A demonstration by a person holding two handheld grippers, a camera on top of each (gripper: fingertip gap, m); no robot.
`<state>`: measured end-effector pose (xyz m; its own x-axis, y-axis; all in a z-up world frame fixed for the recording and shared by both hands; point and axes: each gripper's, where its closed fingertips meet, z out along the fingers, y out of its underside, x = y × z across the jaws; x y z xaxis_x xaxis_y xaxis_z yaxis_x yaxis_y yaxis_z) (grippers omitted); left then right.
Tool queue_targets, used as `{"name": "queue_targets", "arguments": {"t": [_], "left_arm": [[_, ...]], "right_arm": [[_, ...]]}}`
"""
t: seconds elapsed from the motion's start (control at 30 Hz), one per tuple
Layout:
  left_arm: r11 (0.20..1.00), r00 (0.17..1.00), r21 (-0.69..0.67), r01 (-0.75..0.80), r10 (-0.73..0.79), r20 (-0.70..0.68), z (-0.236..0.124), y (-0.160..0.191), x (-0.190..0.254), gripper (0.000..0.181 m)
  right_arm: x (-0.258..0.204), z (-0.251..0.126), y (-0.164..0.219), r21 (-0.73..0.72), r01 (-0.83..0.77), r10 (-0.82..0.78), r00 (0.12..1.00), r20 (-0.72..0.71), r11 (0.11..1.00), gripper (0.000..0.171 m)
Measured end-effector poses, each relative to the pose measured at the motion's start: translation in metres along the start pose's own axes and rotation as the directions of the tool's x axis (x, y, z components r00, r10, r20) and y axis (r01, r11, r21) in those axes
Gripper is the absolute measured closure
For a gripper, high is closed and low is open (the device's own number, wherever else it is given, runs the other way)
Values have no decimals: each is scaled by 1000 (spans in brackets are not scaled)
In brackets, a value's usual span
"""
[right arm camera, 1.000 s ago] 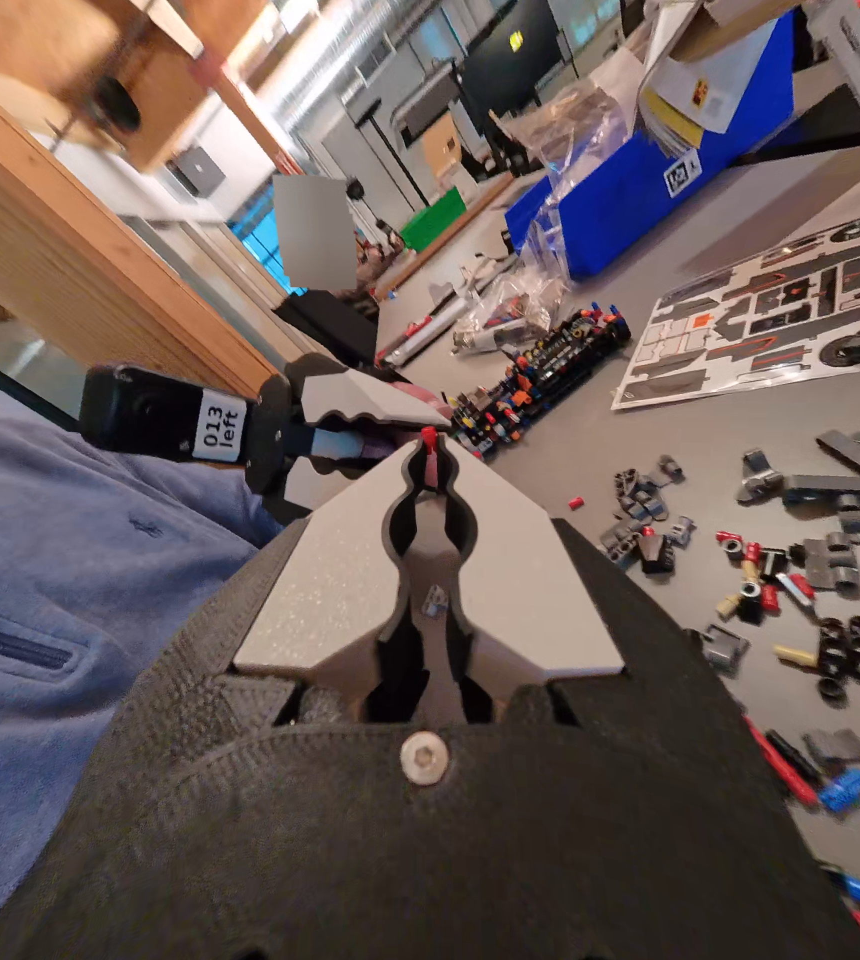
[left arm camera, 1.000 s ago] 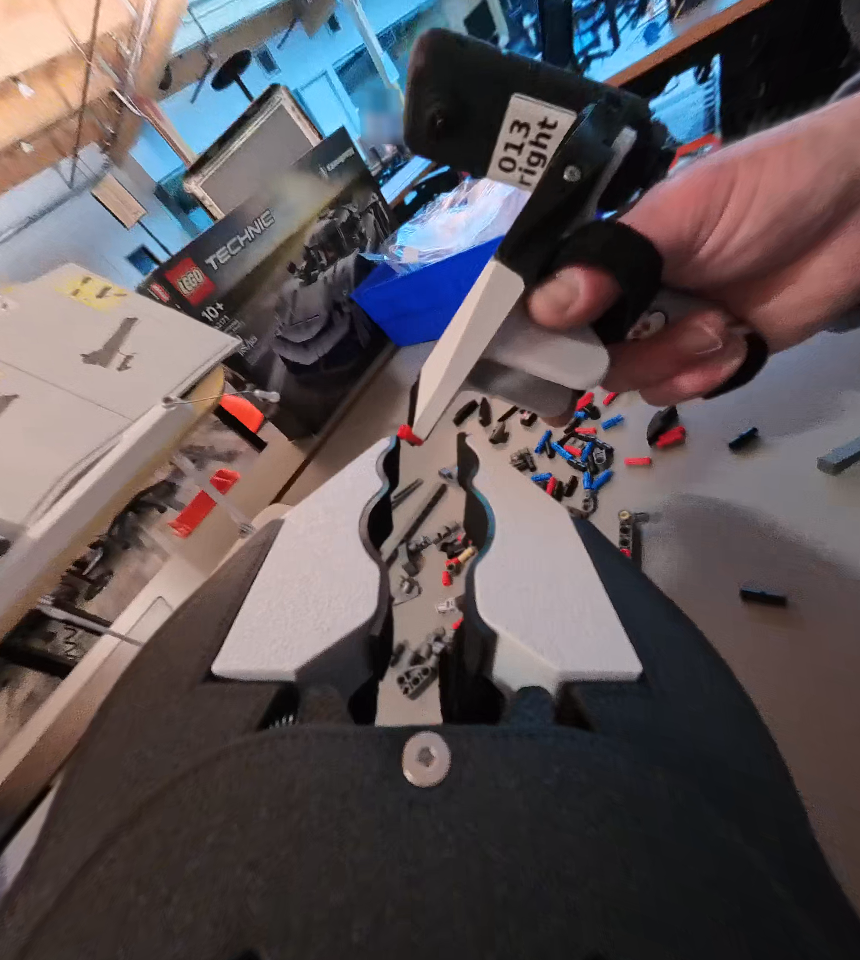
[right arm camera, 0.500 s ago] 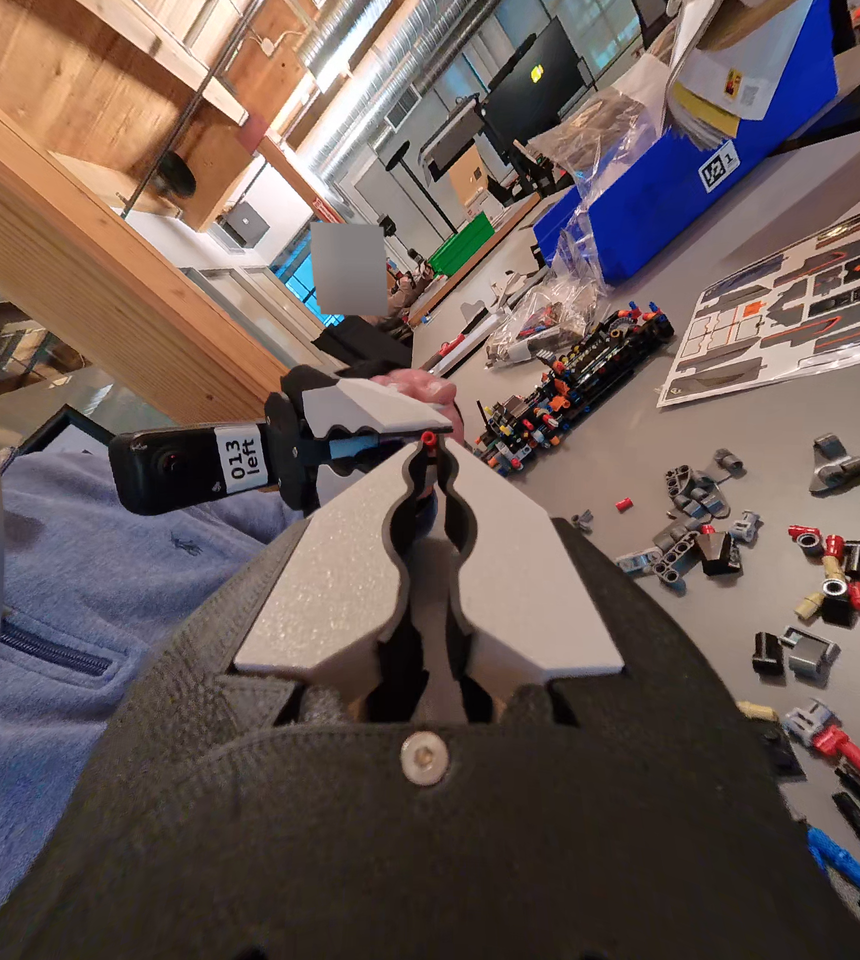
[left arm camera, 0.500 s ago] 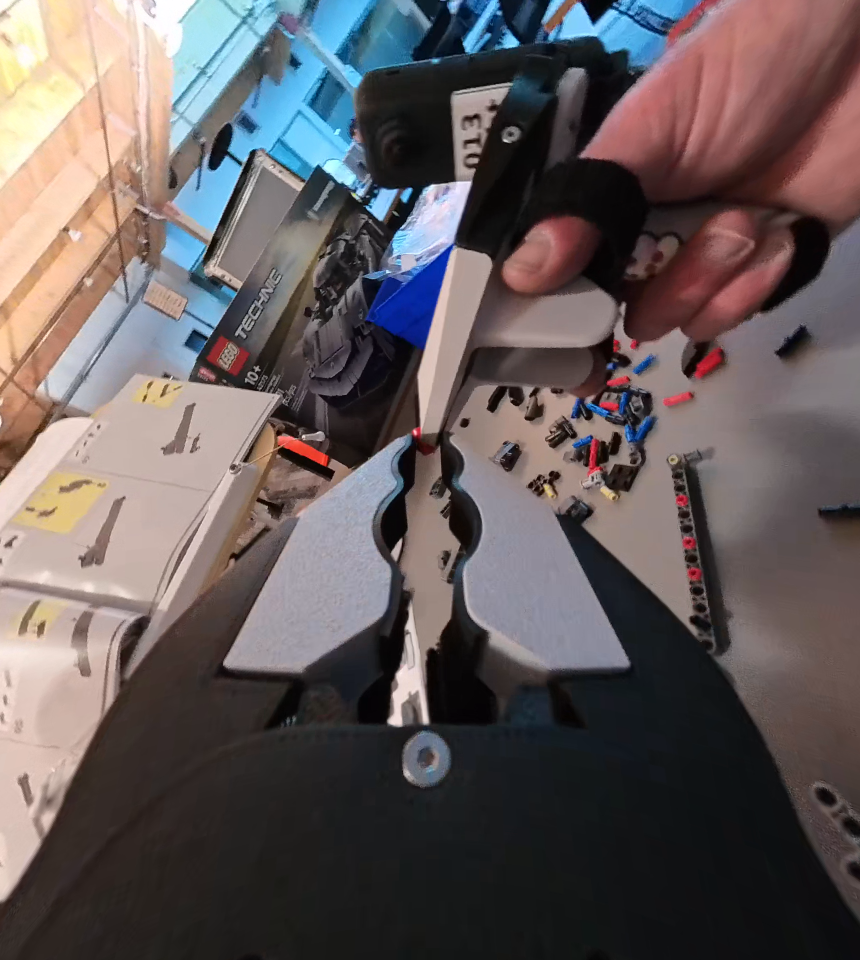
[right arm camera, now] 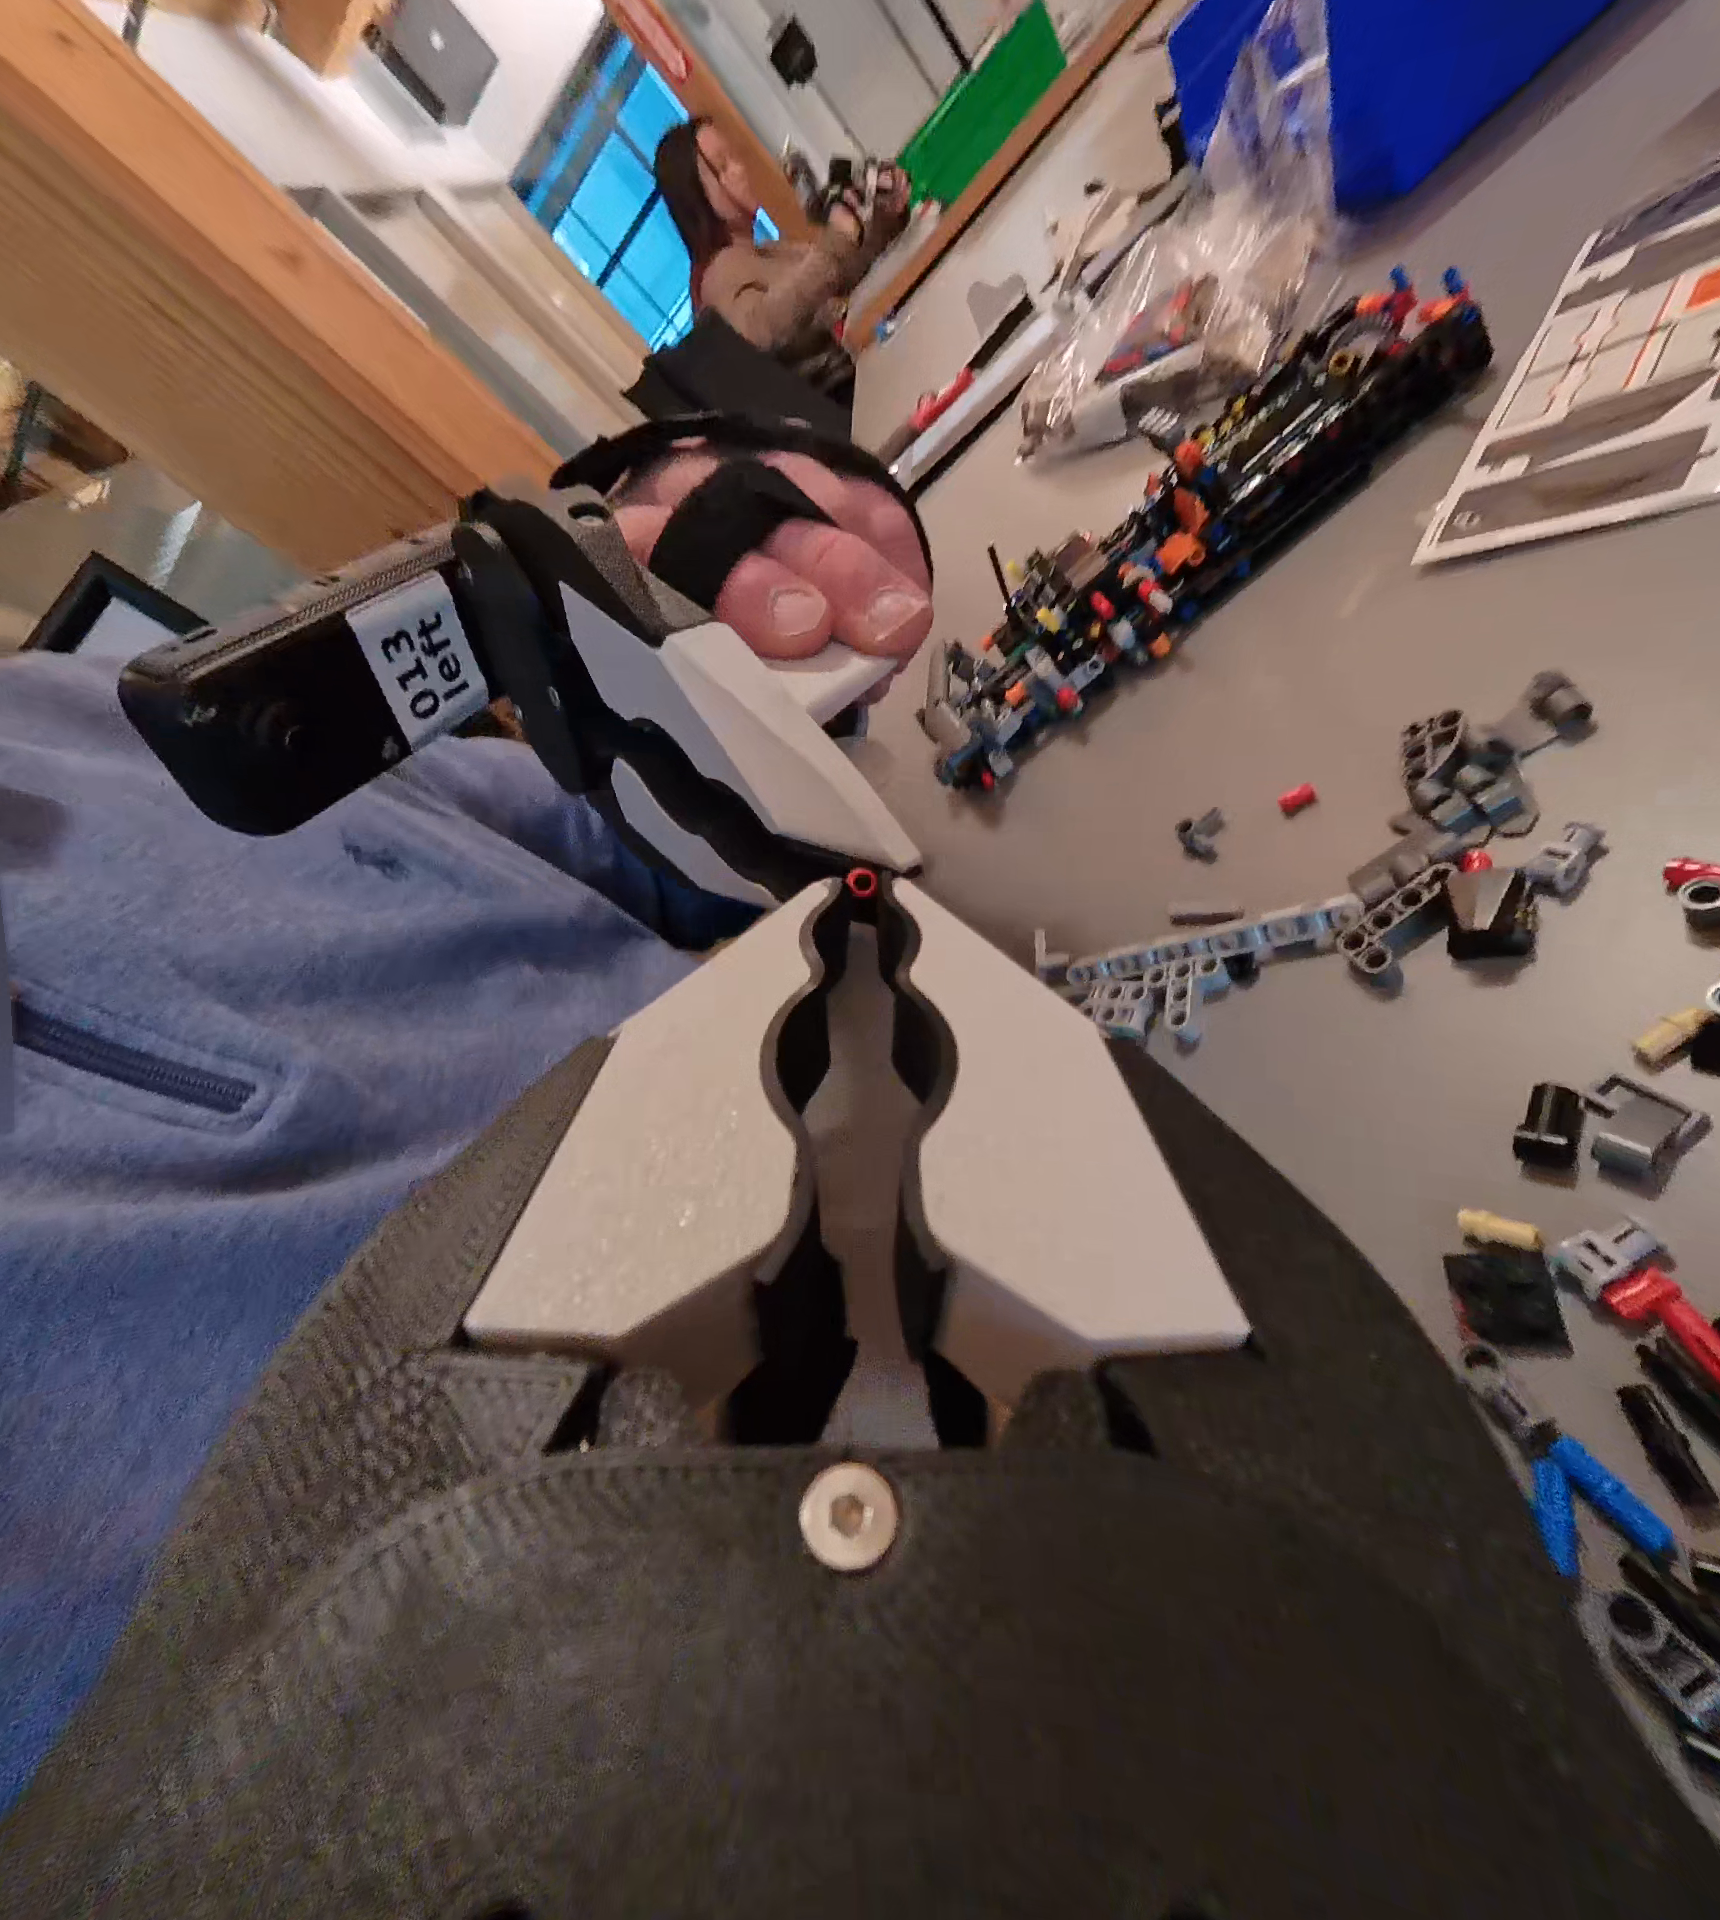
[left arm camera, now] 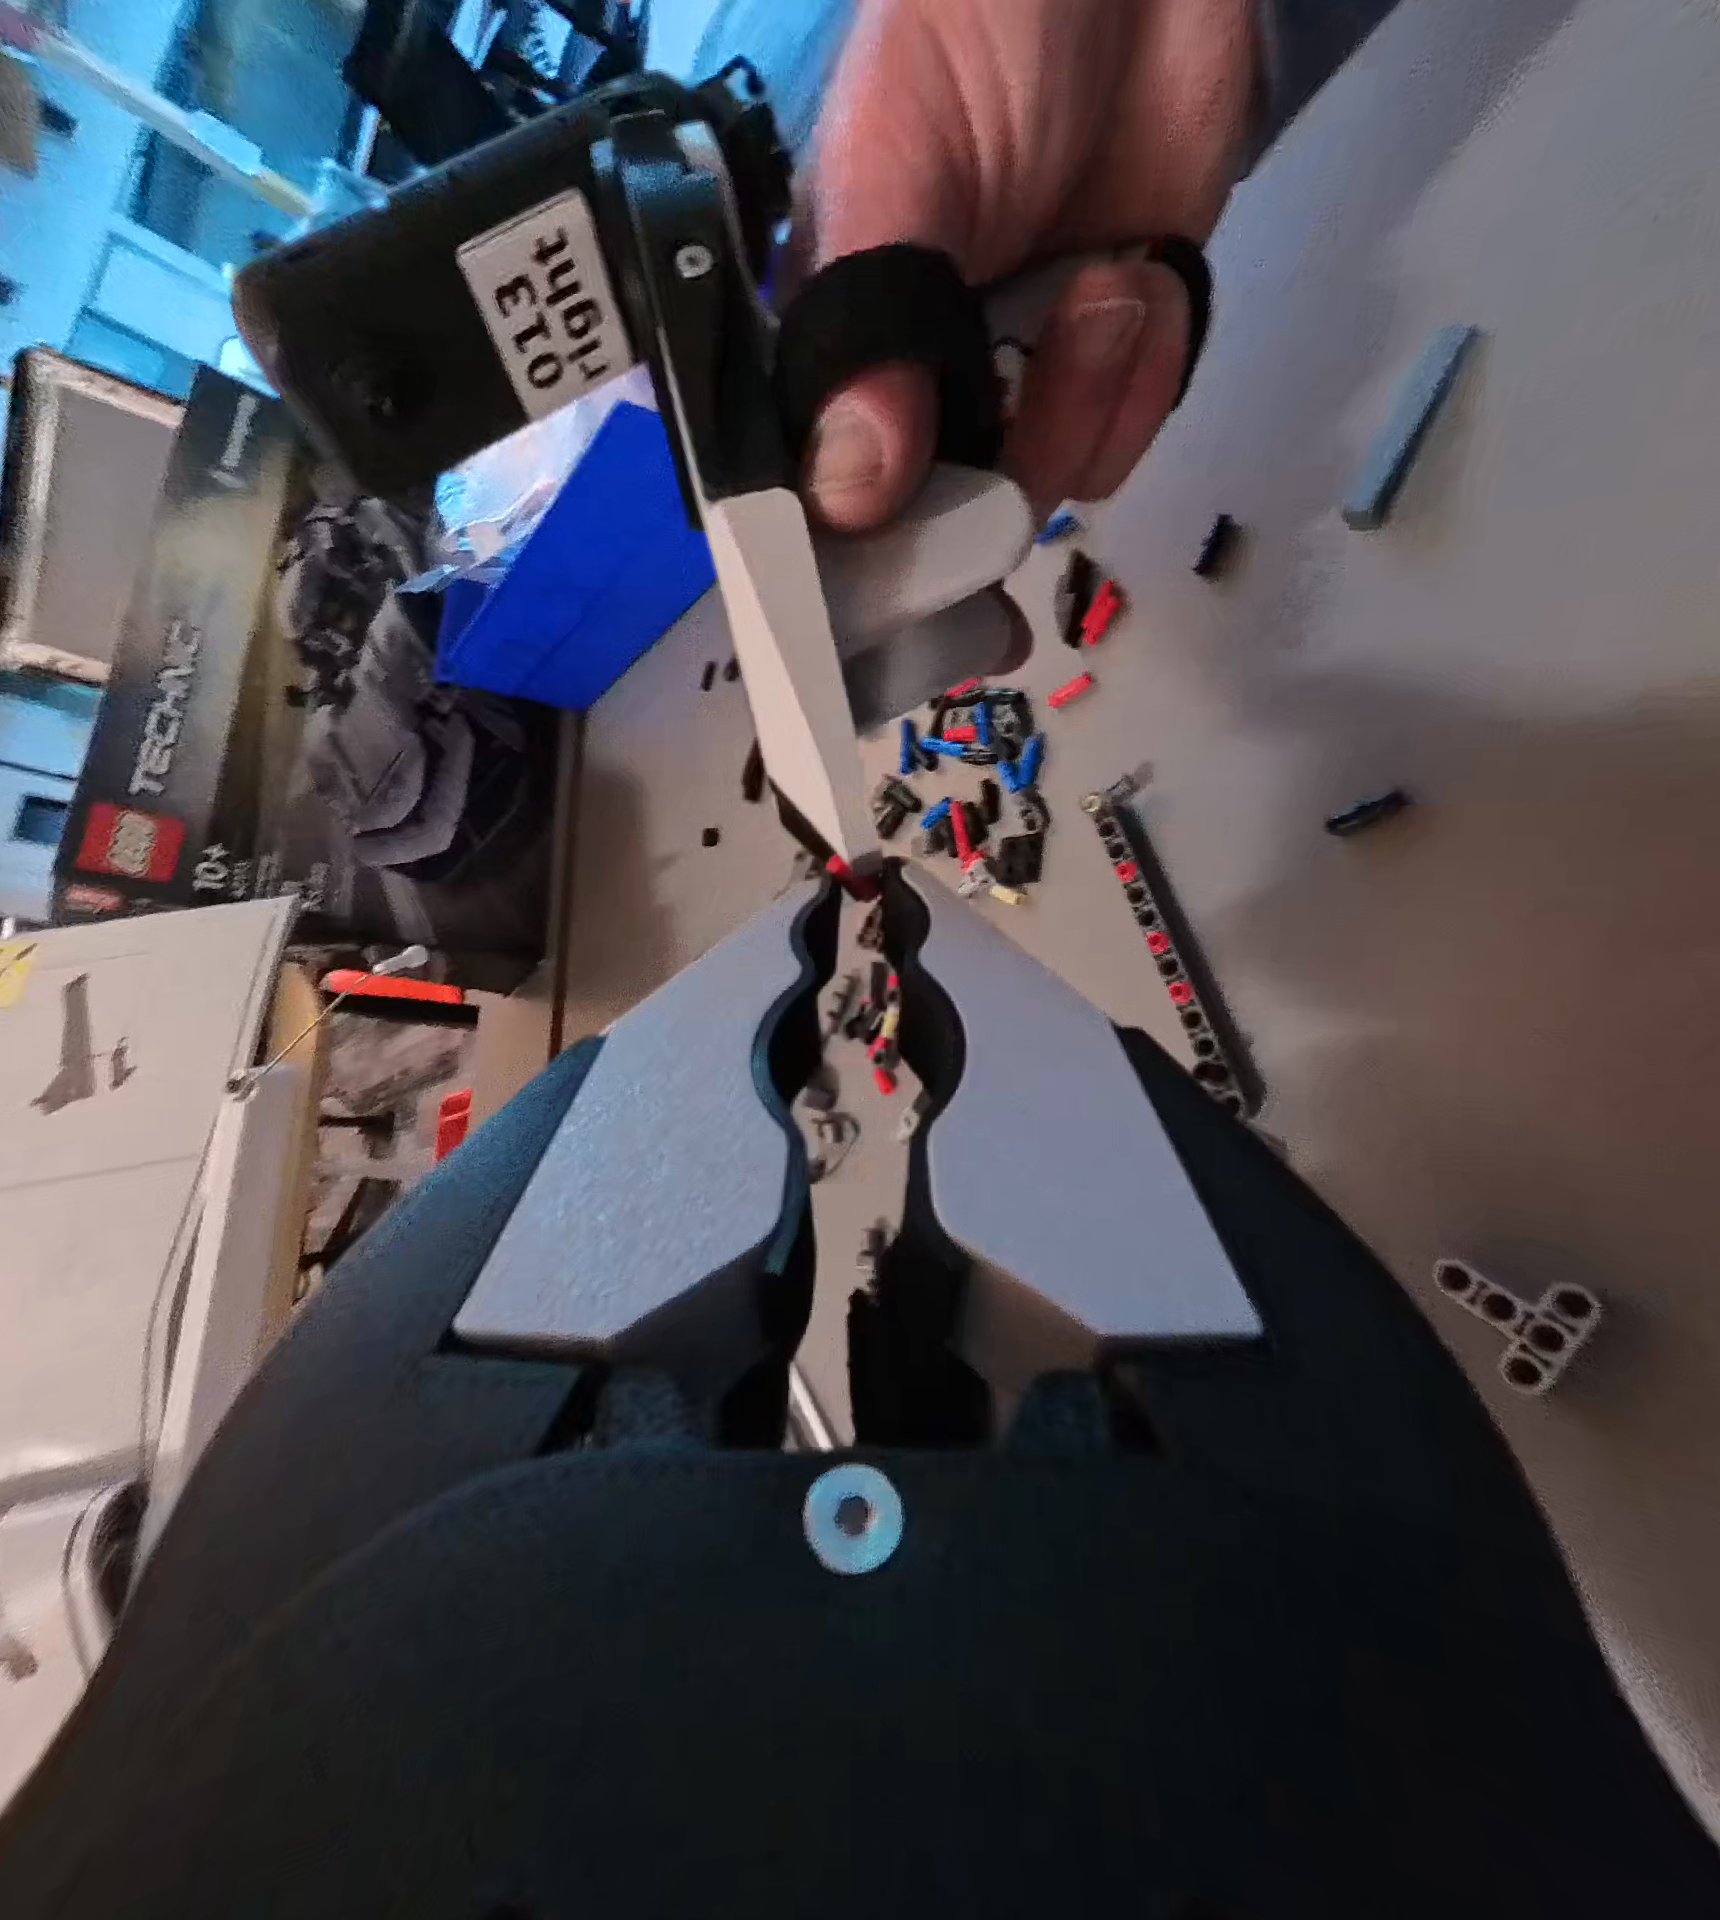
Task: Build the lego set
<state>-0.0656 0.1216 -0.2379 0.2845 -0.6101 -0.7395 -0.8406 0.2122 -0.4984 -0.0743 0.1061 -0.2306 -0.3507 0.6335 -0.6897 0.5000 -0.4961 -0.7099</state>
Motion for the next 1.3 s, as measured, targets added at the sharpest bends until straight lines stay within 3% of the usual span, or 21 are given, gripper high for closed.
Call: {"name": "queue_targets", "arguments": {"t": [0.17, 0.27, 0.57, 0.7, 1.0, 1.3], "left_arm": [[1000, 991, -19, -3, 0, -136, 6, 1, 18, 175], [1000, 989, -27, 1, -5, -149, 10, 3, 19, 175], [1000, 999, -28, -9, 8, -33, 21, 2, 5, 177], [1000, 999, -2, -12, 12, -30, 24, -2, 5, 178], [994, 990, 103, 47, -60, 127, 21, -17, -12, 173], [991, 986, 124, 48, -66, 151, 21, -21, -14, 178]], "right_arm": [[5, -1, 17, -124, 10, -11, 1000, -11, 992, 168], [9, -3, 18, -131, 26, -30, 999, -28, 991, 168], [15, -17, 4, 177, -75, 76, 997, 4, 981, 168], [15, -22, 5, 219, -96, 89, 995, 39, 971, 169], [11, -33, -8, 343, -144, 111, 987, 112, 928, 169], [8, -36, -10, 373, -180, 125, 978, 166, 910, 169]]}}
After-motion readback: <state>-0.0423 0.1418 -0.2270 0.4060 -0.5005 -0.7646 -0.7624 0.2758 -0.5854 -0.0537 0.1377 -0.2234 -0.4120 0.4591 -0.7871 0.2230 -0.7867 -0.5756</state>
